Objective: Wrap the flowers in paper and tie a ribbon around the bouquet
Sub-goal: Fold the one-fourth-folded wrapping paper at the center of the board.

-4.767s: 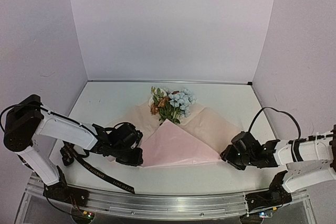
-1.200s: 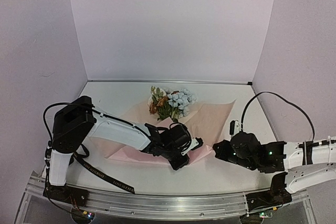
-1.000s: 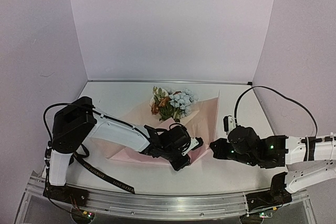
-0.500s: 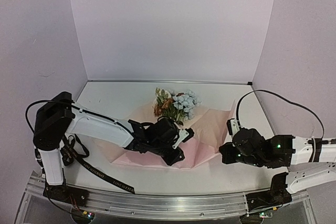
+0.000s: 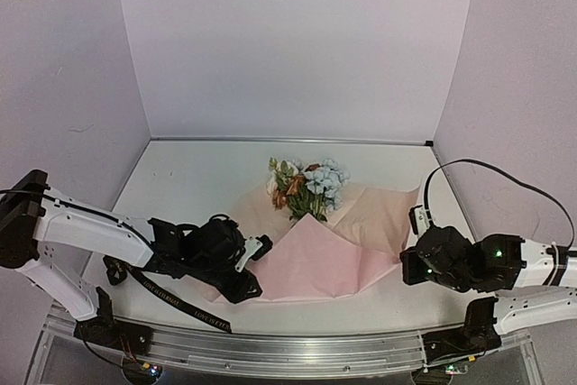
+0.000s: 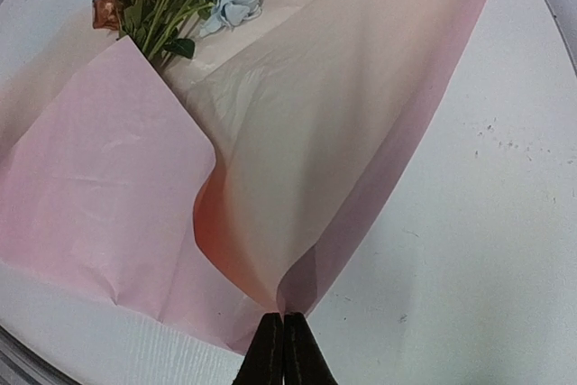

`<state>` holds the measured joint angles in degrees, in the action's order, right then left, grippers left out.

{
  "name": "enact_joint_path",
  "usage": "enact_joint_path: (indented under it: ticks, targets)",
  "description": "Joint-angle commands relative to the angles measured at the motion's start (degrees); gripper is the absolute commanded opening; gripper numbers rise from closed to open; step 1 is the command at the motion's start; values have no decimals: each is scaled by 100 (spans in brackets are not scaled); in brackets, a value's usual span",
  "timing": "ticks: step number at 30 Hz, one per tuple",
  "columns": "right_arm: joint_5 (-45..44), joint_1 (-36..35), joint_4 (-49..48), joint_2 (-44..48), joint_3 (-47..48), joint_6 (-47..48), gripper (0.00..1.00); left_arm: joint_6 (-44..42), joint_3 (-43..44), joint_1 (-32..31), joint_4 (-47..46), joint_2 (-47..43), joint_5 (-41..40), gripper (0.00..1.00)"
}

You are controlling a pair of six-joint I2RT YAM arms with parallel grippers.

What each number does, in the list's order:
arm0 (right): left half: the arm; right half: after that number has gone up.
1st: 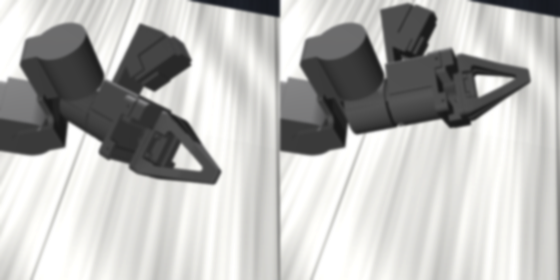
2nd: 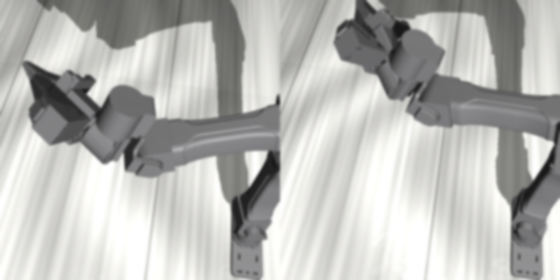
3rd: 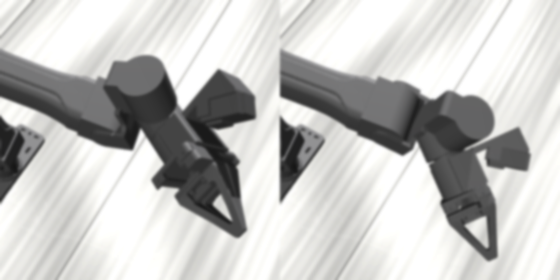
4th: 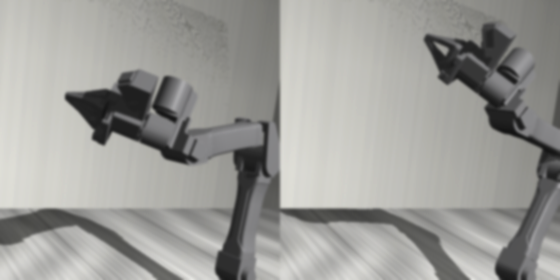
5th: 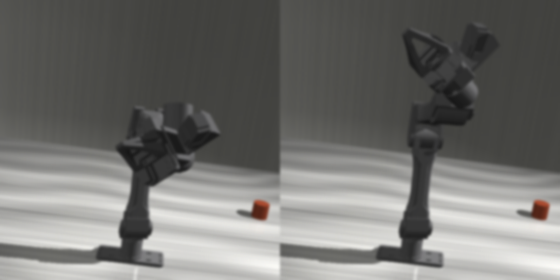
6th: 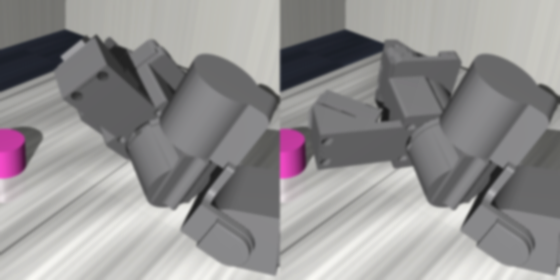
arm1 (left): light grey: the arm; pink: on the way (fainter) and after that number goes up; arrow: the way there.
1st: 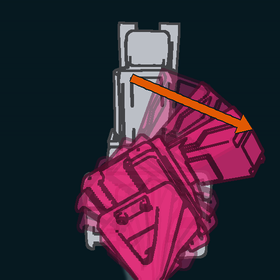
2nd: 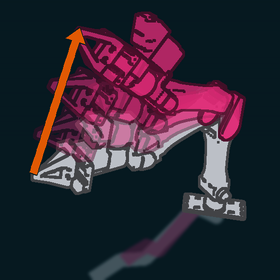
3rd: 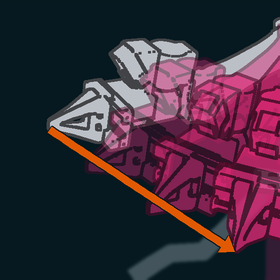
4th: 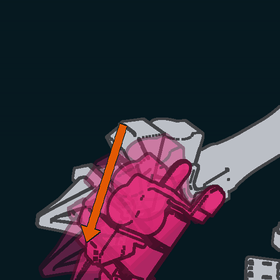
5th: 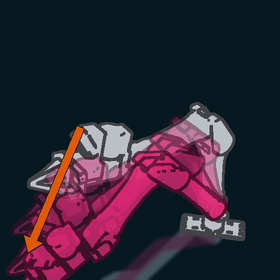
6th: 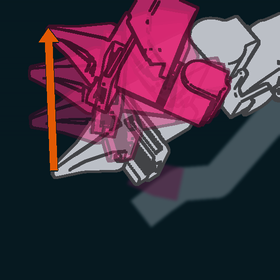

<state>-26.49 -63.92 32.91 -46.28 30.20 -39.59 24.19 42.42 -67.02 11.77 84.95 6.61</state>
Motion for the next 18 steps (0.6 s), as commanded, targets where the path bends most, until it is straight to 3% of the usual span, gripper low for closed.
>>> enact_joint_path:
  ticks: [1,12,18]
  targets:
    - [-135,-16,298,4,116,288,0,338,-183,-4,43,-43,6,20]
    - [784,-15,327,-635,869,719,0,304,-61,-1,-151,517,-157,14]
    - [1881,-23,-94,-1502,1587,737,0,341,-128,-1,-173,508,-188,14]
